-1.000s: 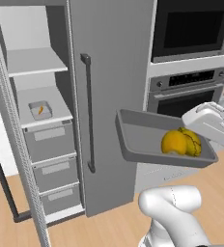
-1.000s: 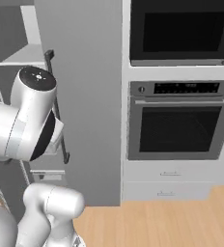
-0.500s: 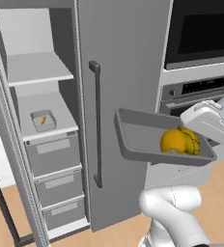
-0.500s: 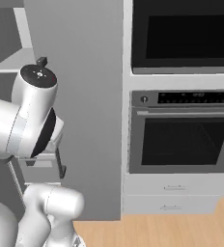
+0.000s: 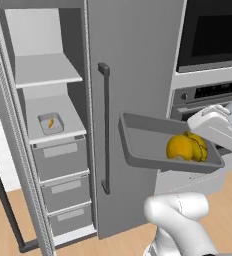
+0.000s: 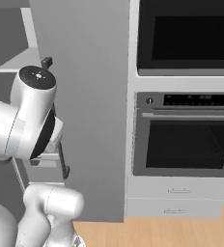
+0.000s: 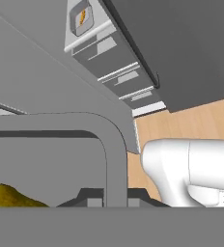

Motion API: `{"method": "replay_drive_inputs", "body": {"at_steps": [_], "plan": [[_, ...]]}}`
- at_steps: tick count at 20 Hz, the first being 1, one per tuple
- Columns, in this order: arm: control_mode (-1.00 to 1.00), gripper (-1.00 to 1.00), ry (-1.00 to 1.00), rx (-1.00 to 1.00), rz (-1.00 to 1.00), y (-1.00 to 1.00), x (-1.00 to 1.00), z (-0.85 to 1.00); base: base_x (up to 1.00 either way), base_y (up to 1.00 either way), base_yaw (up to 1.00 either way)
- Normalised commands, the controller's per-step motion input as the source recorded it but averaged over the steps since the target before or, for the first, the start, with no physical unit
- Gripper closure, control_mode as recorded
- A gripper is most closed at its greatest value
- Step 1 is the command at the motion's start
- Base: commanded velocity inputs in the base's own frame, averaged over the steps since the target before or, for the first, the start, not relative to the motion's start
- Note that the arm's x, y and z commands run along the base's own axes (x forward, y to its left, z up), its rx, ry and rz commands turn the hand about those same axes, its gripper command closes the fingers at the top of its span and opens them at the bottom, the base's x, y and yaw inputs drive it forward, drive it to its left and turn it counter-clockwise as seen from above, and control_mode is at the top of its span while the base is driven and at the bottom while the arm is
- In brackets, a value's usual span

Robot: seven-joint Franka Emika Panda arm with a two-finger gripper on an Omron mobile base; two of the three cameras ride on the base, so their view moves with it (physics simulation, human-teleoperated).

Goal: Take the meat container that has the shrimp and place it on the second highest rack of the freezer. Then take the vegetable container that has the lemons and place it on the highest rack of the freezer.

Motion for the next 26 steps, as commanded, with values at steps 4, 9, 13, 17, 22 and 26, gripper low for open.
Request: {"method": "replay_drive_inputs", "body": {"at_steps": [4, 9, 13, 17, 22, 26], "plan": [[1.0, 1.0, 0.0, 0.0, 0.0, 0.0, 0.0, 0.0, 0.37, 0.09, 0.21], [1.0, 1.0, 0.0, 0.0, 0.0, 0.0, 0.0, 0.0, 0.49, 0.0, 0.17], [1.0, 1.0, 0.0, 0.0, 0.0, 0.0, 0.0, 0.0, 0.16, 0.11, 0.19], [1.0, 1.0, 0.0, 0.0, 0.0, 0.0, 0.0, 0.0, 0.27, 0.22, 0.19], [1.0, 1.0, 0.0, 0.0, 0.0, 0.0, 0.0, 0.0, 0.42, 0.23, 0.14], [1.0, 1.0, 0.0, 0.0, 0.0, 0.0, 0.0, 0.0, 0.24, 0.34, 0.01]]}}
